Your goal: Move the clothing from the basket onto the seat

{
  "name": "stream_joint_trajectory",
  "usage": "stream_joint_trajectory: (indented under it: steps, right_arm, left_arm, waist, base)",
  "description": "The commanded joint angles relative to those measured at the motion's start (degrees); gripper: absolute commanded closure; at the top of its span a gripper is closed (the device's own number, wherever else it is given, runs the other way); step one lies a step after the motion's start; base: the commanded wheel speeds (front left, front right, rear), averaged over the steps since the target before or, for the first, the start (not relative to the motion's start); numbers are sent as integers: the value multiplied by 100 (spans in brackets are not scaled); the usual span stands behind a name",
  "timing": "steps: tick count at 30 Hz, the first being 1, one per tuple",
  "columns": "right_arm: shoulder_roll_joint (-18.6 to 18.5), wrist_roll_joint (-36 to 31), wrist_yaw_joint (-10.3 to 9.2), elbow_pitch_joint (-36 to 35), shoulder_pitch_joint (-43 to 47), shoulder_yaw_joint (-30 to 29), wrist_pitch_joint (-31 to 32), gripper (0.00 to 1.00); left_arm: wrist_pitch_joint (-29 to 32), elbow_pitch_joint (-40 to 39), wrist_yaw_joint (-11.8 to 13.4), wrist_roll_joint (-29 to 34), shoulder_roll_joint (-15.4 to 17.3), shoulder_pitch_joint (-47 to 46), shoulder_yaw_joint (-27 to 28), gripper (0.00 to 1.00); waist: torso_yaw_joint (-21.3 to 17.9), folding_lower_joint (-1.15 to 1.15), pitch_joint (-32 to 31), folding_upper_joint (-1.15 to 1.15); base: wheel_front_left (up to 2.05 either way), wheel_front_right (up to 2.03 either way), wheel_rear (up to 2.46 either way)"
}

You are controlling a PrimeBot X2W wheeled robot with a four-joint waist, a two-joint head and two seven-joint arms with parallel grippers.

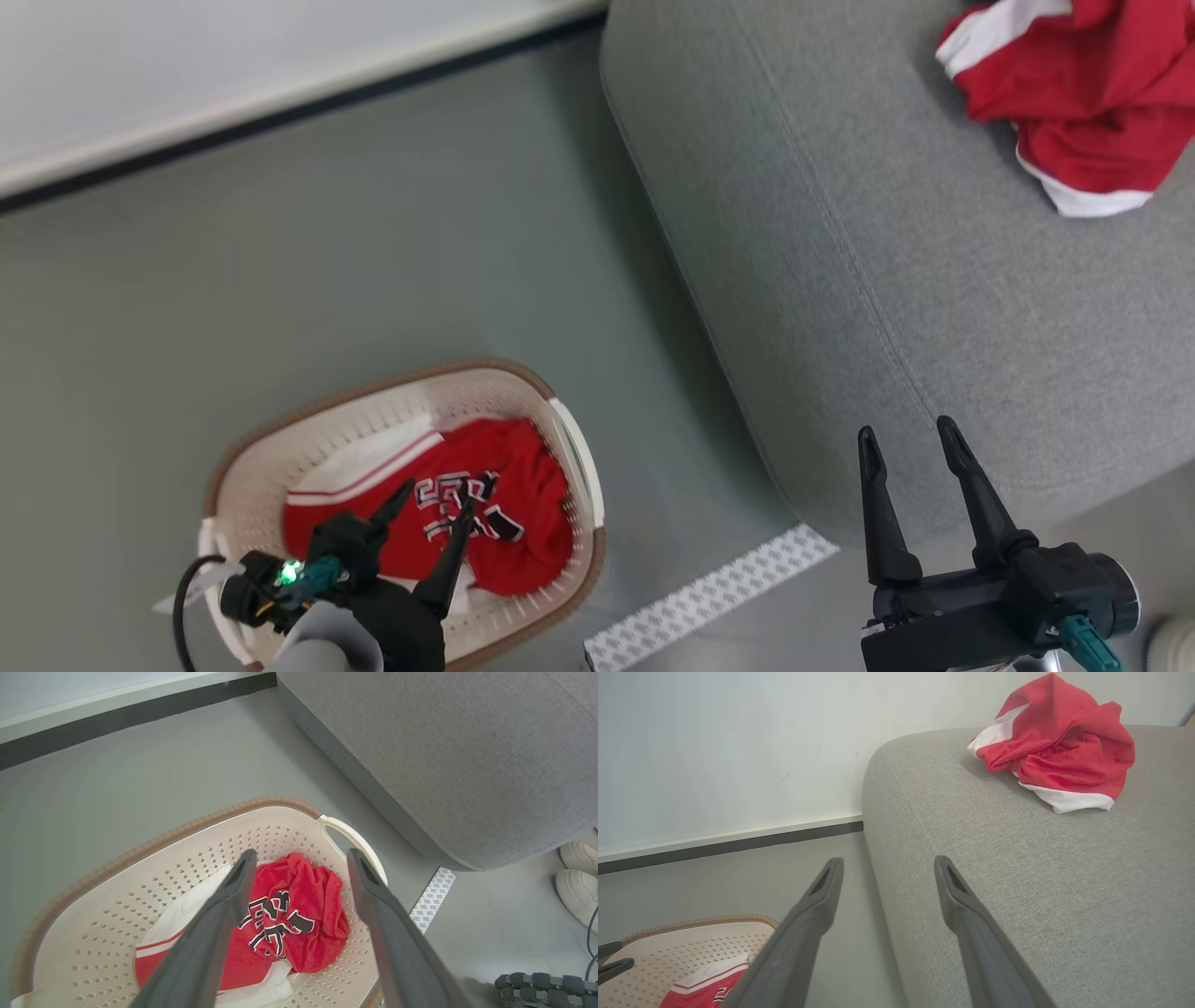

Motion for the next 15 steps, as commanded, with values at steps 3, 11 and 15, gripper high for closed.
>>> stream_joint_trajectory:
  steps: [3,11,15]
  right_arm:
    - [20,94,-2,-42,-107,7,-48,0]
    - [19,311,-2,-253,-81,155,-55,0]
    - [20,393,-2,-296,-67,246,-56,0]
  left_arm:
    - [-12,302,-11,88,97,-349,-128,0]
    - [356,1200,226,282,166,-1109,-244,0]
    - [553,1528,400,226,199,-1340,-146,0]
  waist:
    - [-511,-2,1079,-1]
    - [-667,-2,1683,-1]
    - [-764,-2,1874,-1]
  base:
    - [0,0,0]
    - [0,0,0]
    - [0,0,0]
